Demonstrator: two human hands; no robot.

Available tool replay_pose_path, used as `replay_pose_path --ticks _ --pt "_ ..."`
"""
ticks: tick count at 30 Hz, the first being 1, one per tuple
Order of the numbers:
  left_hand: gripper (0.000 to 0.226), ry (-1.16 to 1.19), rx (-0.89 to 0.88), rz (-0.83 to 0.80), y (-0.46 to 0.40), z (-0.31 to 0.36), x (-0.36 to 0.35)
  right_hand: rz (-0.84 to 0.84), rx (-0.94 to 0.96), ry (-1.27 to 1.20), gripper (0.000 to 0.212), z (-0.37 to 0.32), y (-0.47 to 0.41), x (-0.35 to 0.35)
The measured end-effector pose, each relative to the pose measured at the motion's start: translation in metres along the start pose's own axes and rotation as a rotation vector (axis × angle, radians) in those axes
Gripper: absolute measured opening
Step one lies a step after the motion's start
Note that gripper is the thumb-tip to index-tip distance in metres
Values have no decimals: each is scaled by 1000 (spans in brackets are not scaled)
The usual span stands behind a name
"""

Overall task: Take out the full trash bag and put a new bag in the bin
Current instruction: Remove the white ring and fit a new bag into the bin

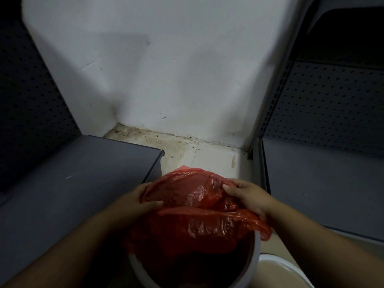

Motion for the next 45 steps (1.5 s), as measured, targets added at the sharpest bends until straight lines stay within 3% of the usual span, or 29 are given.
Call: replay_pose_path --ticks 3,10,12,15,23,24,26,27,29,33,36,40,42,45 --pt "91 55 18 30 7 -6 -1 87 54 108 22 -4 2 3" --pt "112 39 20 127 24 -6 1 389 192 323 28 -16 2 17" --pt "99 21 32 151 31 -5 -2 464 221 410 32 -18 5 22" --pt "71 -4 21 230 38 -3 -10 442 269 621 45 -19 14 16" --pt "65 125 -108 251 45 7 -22 454 554 818 59 -4 60 6" --pt "71 110 -132 228 46 8 -23 449 581 820 67 0 66 6" --pt "107 56 -153 179 47 6 -24 441 624 845 77 11 73 6" --pt "125 22 -148 164 47 2 -23 436 654 881 78 15 77 5" --pt "139 -30 -147 153 46 -8 -24 403 731 1015 67 22 84 -2" --pt "118 -129 -205 105 57 -15 -30 274 876 1262 57 26 91 -13" --pt "101 -341 -286 164 63 -13 -19 186 991 1379 59 13 94 -23" --pt "88 -673 -492 215 70 15 -15 25 1025 1218 55 4 101 -50" --pt "72 -746 -642 196 77 33 -22 -28 981 1099 52 2 101 -56" --pt "57 -755 -716 157 86 45 -26 -42 970 1007 34 -2 103 -57"
Point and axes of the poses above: each hand's wrist, its own y-axis away from the middle knuckle, its own x-axis out of the back of the hand, z = x × y, the point moved 8 cm from there along -y, towards the middle knuckle, and after that the axes turned 1 degree about -x, right-handed, at the moved point
